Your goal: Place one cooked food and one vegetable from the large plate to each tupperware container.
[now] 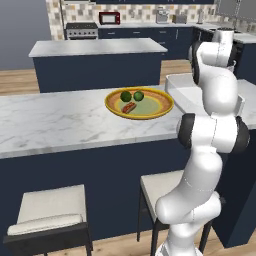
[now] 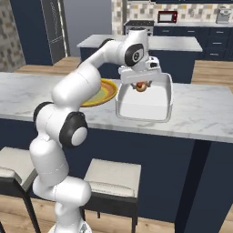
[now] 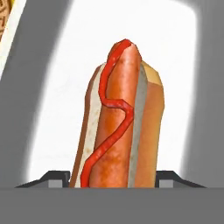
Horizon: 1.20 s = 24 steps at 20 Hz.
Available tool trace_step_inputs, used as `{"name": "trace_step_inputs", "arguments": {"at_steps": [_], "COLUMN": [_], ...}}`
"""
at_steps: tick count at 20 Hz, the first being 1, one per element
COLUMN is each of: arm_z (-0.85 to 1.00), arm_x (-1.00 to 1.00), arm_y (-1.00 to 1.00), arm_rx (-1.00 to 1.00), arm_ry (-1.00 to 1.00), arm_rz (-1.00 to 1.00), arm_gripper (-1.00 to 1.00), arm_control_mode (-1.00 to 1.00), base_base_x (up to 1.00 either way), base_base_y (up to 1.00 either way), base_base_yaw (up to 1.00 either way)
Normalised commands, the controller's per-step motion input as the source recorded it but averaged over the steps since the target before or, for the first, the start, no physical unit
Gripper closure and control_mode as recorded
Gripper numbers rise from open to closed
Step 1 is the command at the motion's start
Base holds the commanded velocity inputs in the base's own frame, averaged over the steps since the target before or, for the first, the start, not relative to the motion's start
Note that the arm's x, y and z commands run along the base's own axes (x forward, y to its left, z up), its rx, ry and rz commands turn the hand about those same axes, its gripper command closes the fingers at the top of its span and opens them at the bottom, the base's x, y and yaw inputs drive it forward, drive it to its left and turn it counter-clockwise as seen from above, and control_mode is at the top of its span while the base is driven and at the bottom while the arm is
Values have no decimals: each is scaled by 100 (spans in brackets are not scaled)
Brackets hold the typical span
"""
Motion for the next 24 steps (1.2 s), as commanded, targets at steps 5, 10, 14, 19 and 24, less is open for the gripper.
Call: {"name": "trace_step_inputs", "arguments": {"at_steps": [5, 10, 14, 19, 24], "arm_z": [-27, -10, -13, -16, -11], "arm_x": [32, 25, 39, 11, 0], "arm_y": [-50, -25, 0, 0, 0], "arm_rx": [0, 0, -2, 0, 0], "arm_ry": [3, 0, 0, 0, 0], "arm_rz": [0, 0, 0, 0, 0], "arm_gripper": [100, 100, 100, 100, 100], "arm_control_mode": [-100, -100, -100, -100, -100], "base_base_x": [0, 0, 0, 0, 0], "base_base_y": [0, 0, 0, 0, 0], "base_base_yaw": [0, 0, 0, 0, 0]}}
